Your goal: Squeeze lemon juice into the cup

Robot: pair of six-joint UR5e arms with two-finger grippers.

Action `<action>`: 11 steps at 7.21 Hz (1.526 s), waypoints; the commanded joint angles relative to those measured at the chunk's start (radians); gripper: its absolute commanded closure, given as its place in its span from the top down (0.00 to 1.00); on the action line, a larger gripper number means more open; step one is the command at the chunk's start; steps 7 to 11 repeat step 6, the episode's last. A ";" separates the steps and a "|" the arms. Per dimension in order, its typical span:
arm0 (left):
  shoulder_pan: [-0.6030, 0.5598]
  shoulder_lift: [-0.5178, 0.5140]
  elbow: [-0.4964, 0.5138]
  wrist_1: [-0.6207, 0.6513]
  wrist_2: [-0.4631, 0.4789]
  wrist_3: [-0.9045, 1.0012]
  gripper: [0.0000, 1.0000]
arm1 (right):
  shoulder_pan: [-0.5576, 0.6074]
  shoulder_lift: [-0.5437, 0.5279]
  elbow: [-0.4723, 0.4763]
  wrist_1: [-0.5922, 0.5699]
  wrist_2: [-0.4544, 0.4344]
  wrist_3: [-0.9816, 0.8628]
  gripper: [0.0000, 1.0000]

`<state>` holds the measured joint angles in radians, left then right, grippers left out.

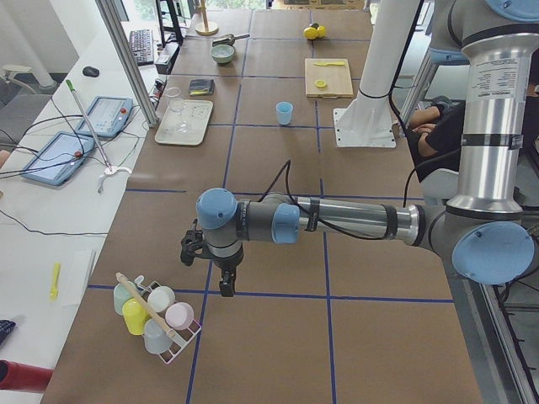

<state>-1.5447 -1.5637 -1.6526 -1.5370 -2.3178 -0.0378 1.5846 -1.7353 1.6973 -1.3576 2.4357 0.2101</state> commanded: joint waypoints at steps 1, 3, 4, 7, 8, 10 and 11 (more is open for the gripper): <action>0.000 0.001 -0.001 0.000 0.000 -0.001 1.00 | 0.000 -0.001 -0.001 0.000 0.000 0.000 1.00; 0.000 -0.001 -0.003 -0.002 0.000 0.001 1.00 | 0.000 -0.001 -0.001 0.000 0.000 0.000 1.00; 0.000 -0.001 -0.003 -0.003 0.000 0.003 1.00 | 0.000 -0.001 -0.001 0.000 0.000 0.000 1.00; 0.000 -0.001 -0.007 -0.017 0.000 0.006 1.00 | 0.002 -0.003 0.004 0.000 0.003 0.000 1.00; 0.000 -0.001 -0.007 -0.017 0.000 0.006 1.00 | 0.002 -0.003 0.004 0.000 0.003 0.000 1.00; 0.000 -0.001 -0.007 -0.017 0.000 0.006 1.00 | 0.002 -0.003 0.004 0.000 0.003 0.000 1.00; 0.000 -0.001 -0.007 -0.017 0.000 0.006 1.00 | 0.002 -0.003 0.004 0.000 0.003 0.000 1.00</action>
